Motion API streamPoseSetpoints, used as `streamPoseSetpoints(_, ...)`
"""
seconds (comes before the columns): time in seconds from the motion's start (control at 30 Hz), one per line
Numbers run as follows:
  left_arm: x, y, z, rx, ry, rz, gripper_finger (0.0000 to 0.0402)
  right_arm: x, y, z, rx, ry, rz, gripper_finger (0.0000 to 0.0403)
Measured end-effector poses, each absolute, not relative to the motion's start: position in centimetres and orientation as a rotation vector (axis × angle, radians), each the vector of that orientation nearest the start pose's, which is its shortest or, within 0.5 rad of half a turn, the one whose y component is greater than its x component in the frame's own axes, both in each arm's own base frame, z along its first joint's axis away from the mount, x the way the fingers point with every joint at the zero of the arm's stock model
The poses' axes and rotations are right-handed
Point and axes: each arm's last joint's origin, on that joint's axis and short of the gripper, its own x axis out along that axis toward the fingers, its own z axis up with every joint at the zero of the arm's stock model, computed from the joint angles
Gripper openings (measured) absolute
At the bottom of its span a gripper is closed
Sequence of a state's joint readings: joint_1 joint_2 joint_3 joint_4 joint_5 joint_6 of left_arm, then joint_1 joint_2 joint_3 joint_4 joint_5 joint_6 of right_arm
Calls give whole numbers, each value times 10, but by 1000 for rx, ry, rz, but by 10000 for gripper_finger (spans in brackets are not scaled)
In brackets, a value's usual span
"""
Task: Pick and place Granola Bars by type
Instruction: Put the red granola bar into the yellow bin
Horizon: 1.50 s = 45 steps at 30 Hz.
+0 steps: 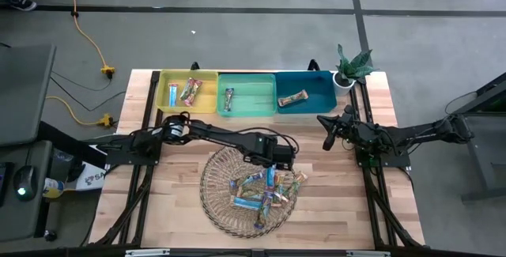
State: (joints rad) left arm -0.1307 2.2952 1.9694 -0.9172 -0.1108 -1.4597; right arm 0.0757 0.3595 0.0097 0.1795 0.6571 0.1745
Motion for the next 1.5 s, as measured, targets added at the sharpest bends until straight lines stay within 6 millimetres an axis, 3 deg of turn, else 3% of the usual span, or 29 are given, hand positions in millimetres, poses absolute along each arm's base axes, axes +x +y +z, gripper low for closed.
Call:
streamPoseSetpoints(0.23,479,-61,169,-1127,1044,828,243,114,-9,153,108,112,-584,0)
streamPoseSetpoints(0.53,482,-62,167,-1136,1035,816,239,115,-9,153,107,118,-576,0)
streamPoseSetpoints(1.03,481,-62,166,-1120,1065,793,122,115,-9,153,106,119,-575,0)
streamPoseSetpoints(1.27,482,-63,167,-1118,1066,787,100,115,-9,153,106,120,-574,0)
streamPoseSetpoints(1.5,486,-62,184,-1088,1044,775,98,115,-9,153,106,120,-574,0)
